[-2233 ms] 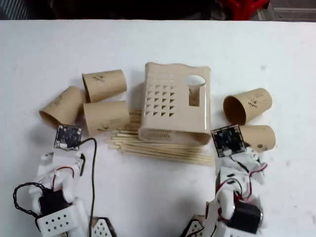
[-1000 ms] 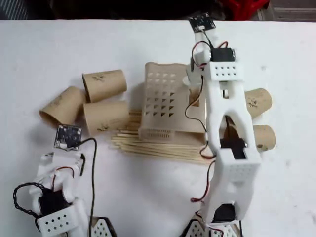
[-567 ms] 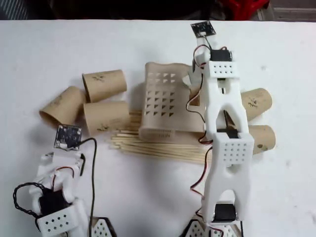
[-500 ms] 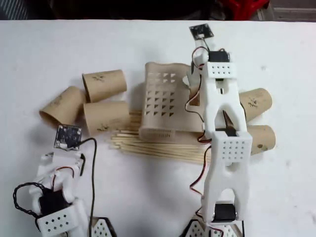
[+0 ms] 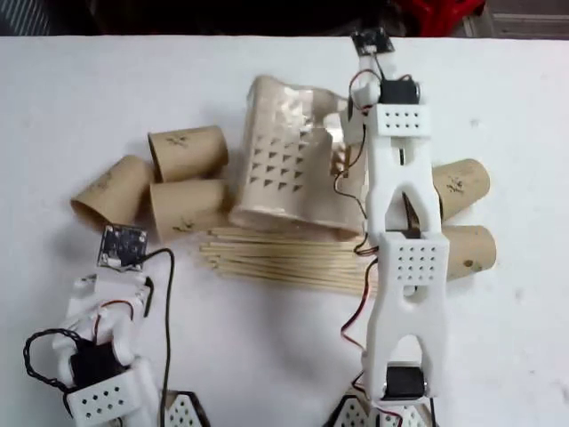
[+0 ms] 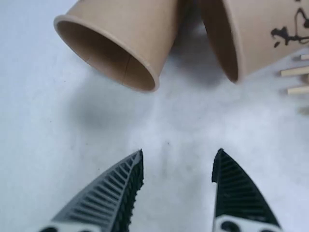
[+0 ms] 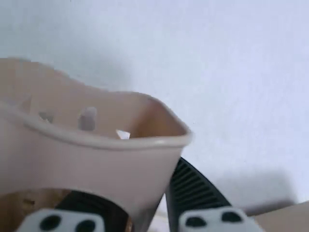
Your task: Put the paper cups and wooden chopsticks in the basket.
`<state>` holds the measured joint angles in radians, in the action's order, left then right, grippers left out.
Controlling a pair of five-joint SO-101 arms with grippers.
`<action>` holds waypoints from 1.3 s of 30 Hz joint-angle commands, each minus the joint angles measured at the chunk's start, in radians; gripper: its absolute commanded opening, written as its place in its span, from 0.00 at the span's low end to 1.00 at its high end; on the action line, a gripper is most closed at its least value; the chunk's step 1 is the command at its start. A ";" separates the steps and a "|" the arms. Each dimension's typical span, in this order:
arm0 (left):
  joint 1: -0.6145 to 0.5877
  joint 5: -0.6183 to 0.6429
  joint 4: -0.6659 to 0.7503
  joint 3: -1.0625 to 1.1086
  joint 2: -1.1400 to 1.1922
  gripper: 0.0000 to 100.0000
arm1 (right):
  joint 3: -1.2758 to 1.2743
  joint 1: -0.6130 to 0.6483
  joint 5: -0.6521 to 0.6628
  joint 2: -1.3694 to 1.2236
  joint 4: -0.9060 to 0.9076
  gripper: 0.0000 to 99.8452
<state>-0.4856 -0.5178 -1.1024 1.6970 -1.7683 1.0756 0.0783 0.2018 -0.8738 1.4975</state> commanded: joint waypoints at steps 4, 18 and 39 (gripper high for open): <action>0.012 0.012 0.025 -0.002 -0.005 0.24 | 0.373 -0.015 -0.083 0.116 0.145 0.01; 0.012 0.012 0.025 -0.002 -0.005 0.24 | 0.572 -0.019 -0.147 0.097 -0.117 0.01; 0.012 0.012 0.025 -0.002 -0.005 0.24 | 0.580 -0.044 -0.216 -0.349 -0.702 0.01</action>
<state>-0.4856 -0.5178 -1.1024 1.6970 -1.7683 1.6065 0.0660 0.0591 -1.2175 0.8316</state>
